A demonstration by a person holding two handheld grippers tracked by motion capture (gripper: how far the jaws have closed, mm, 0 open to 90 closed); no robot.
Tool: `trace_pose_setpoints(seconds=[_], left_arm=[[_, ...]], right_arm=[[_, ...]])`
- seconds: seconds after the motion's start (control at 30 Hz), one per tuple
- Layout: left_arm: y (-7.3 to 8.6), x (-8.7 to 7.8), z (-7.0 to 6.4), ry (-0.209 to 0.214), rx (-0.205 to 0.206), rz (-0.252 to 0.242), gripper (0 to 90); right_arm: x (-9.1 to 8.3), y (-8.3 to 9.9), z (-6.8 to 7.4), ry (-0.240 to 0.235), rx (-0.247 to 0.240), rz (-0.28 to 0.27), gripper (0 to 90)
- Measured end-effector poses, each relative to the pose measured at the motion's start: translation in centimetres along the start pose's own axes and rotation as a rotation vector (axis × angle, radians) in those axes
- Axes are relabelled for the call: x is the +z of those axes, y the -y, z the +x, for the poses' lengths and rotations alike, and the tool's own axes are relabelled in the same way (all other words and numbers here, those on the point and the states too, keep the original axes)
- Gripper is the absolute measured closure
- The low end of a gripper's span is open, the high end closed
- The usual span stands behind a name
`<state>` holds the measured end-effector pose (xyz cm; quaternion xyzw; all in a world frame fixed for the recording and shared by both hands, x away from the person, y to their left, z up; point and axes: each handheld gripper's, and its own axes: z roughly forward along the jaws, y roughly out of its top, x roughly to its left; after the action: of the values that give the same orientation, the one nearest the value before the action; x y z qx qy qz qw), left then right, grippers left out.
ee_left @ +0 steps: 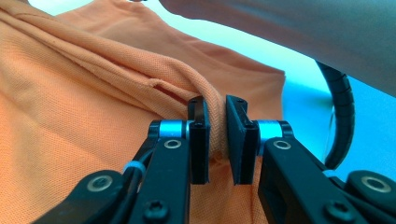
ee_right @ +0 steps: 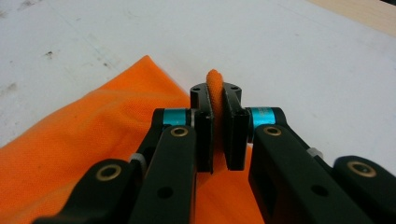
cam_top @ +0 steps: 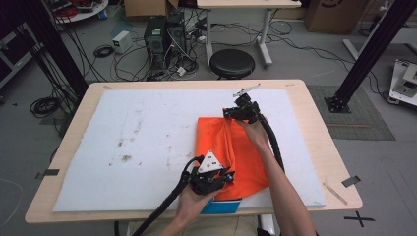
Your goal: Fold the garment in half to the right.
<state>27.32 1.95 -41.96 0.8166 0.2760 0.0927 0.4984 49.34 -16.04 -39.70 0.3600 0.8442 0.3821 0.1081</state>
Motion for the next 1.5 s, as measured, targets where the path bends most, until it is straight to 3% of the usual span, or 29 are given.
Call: trace_pose_setpoints(seconds=[0.53,0.77,1.1,1.5], left_arm=[[-2.8,3.6,-1.5,0.031,0.025,0.043,80.0],[-2.9,4.9,-1.6,0.056,0.006,0.052,79.9],[-3.3,6.4,-1.7,0.057,-0.002,0.069,79.9],[-3.0,7.2,-1.8,0.071,0.011,0.113,79.7]], right_arm=[[-2.0,1.8,-2.8,0.057,0.05,0.003,85.6],[-2.3,2.4,-3.7,0.08,0.062,0.02,85.5],[-2.3,3.0,-4.7,0.103,0.08,0.025,85.2],[-2.6,3.9,-5.3,0.132,0.118,0.043,79.2]])
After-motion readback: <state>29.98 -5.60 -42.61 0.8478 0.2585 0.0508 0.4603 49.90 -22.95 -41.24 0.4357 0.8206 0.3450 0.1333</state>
